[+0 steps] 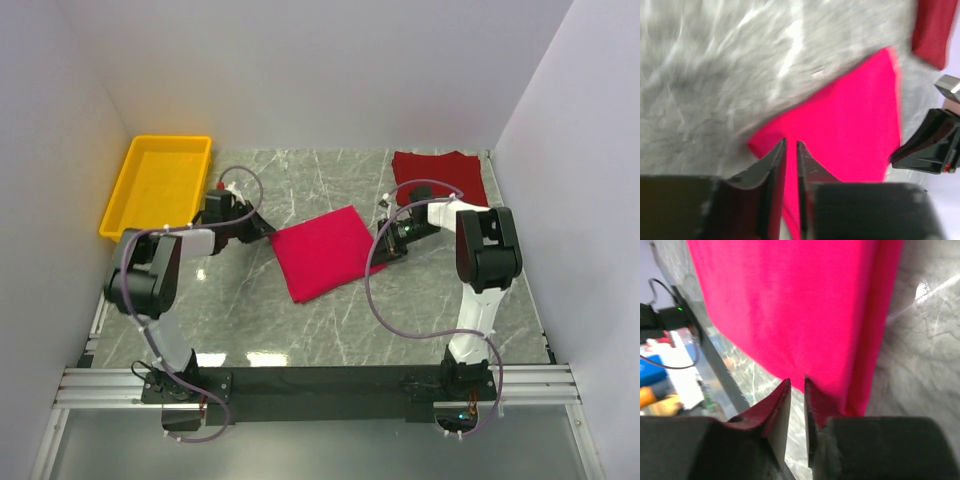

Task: Fold and stack the t-shirts
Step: Fold the tshirt, then neatly place the folded tshirt to the corner

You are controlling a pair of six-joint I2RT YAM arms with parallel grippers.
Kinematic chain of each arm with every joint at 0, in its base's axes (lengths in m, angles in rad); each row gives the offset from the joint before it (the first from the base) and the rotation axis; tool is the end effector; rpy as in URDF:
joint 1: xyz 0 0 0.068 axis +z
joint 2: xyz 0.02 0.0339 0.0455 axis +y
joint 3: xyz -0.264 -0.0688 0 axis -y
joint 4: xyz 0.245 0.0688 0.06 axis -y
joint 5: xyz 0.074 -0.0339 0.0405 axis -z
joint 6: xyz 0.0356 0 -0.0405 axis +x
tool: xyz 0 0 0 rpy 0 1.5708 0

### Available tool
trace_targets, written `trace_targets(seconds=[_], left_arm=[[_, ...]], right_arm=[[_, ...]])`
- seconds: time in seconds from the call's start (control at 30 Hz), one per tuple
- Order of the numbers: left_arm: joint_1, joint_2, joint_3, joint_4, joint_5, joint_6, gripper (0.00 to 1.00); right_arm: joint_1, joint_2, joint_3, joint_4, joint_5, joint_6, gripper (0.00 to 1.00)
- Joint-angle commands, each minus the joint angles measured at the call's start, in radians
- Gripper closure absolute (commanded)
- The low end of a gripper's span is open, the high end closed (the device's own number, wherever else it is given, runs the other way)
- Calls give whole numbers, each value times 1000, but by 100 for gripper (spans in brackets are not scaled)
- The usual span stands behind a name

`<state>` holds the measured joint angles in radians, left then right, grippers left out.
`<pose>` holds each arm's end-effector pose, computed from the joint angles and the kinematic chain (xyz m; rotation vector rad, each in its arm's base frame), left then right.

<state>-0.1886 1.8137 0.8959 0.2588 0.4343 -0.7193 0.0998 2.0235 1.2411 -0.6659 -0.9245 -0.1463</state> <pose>0.3548 -0.0830 0.1465 -0.3671 2.3102 -0.9612 0.3586 0.0645 0.1260 -0.4126 2.6654 1.3390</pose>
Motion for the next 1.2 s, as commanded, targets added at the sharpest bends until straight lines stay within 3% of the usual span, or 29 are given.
trace_targets(seconds=[0.0, 0.03, 0.1, 0.2, 0.23, 0.27, 0.33, 0.43, 0.57, 0.67, 0.77, 1.0, 1.17], left_arm=[[3, -210, 38, -35, -64, 104, 80], [3, -300, 35, -68, -83, 136, 71], [3, -396, 9, -101, -147, 177, 64], [3, -597, -55, -170, -244, 198, 48], [3, -696, -73, -188, -276, 195, 37], [3, -746, -93, -219, -302, 189, 31], [5, -886, -158, -246, -370, 152, 13], [5, -1052, -251, -305, -407, 84, 1], [6, -1198, -342, -363, -333, 20, 1], [6, -1286, -397, -418, -287, -26, 1], [6, -1376, -468, -447, -266, -77, 1], [6, -1540, -531, -524, -253, -155, 1], [6, -1558, -542, -518, -230, -175, 1]], right_arm=[[-14, -127, 86, -63, 48, -101, 75], [-14, -159, 98, -75, 58, -123, 71], [-14, -199, 124, -103, 103, -147, 66], [-14, -244, 117, -77, 179, -159, 49], [-15, -253, 109, -63, 238, -153, 38], [-14, -262, 98, -40, 266, -142, 33], [-15, -293, 54, 34, 320, -118, 25], [-14, -345, -18, 106, 314, -116, 23], [-2, -449, -97, 146, 280, -220, 21], [-5, -483, -138, 209, 323, -222, 12], [-8, -386, -40, 102, 280, -165, 12], [18, -247, -61, 195, 308, 55, 12], [23, -169, -19, 177, 314, 94, 13]])
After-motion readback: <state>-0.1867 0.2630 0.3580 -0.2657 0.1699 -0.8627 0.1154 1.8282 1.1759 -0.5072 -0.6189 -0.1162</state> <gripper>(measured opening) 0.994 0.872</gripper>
